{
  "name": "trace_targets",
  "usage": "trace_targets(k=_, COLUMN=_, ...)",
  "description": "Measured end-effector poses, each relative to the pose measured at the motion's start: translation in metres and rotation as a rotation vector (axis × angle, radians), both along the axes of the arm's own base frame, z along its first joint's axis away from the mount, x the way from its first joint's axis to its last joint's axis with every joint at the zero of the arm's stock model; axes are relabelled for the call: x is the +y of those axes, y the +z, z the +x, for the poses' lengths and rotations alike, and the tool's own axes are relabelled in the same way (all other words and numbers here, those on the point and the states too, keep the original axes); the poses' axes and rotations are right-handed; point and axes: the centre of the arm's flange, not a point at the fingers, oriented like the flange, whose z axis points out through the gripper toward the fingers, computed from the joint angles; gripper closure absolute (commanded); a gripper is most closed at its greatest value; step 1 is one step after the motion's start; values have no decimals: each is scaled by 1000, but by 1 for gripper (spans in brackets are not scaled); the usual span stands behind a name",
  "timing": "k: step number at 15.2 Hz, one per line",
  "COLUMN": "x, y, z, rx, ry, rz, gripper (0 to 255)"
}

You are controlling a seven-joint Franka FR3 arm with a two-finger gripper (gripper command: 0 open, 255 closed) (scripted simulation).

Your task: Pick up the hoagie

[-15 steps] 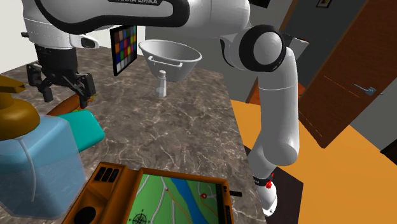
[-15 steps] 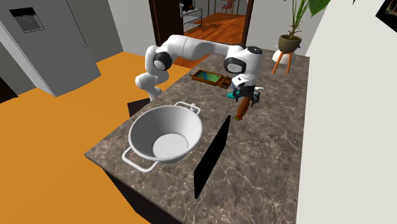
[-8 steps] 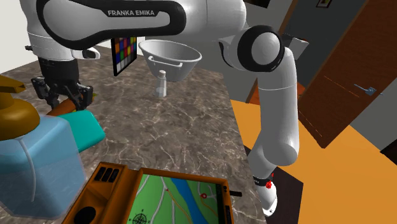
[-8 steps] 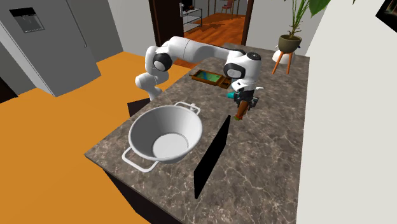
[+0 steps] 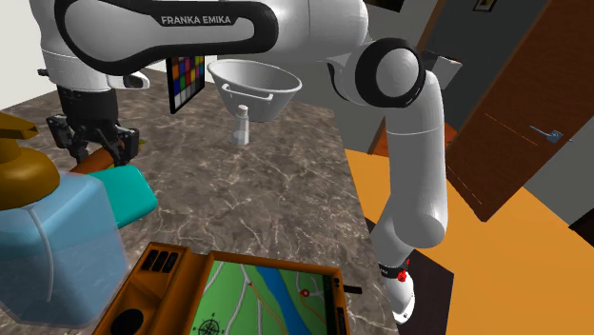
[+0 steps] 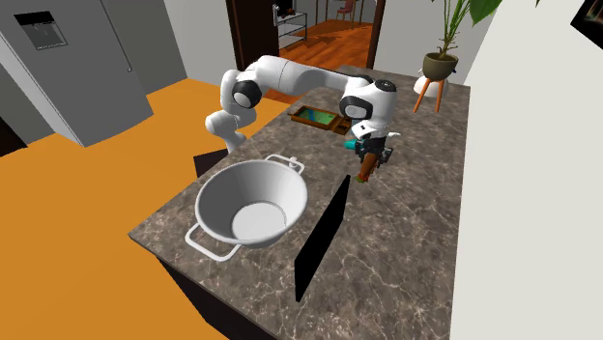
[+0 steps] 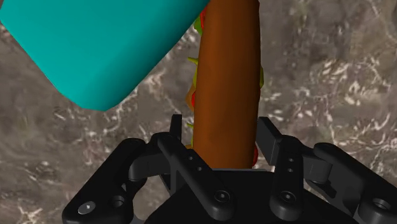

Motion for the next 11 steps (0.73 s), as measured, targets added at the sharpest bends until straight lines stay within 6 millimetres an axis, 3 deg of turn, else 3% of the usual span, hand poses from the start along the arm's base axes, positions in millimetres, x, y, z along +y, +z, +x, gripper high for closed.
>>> trace_targets(k=3, x=0, y=6, z=0, rx=1, ry=0, rz=0, gripper=255)
trace_targets(k=11, x=1, y=48, z=-1, rx=1, ry=0, rz=0, gripper=255)
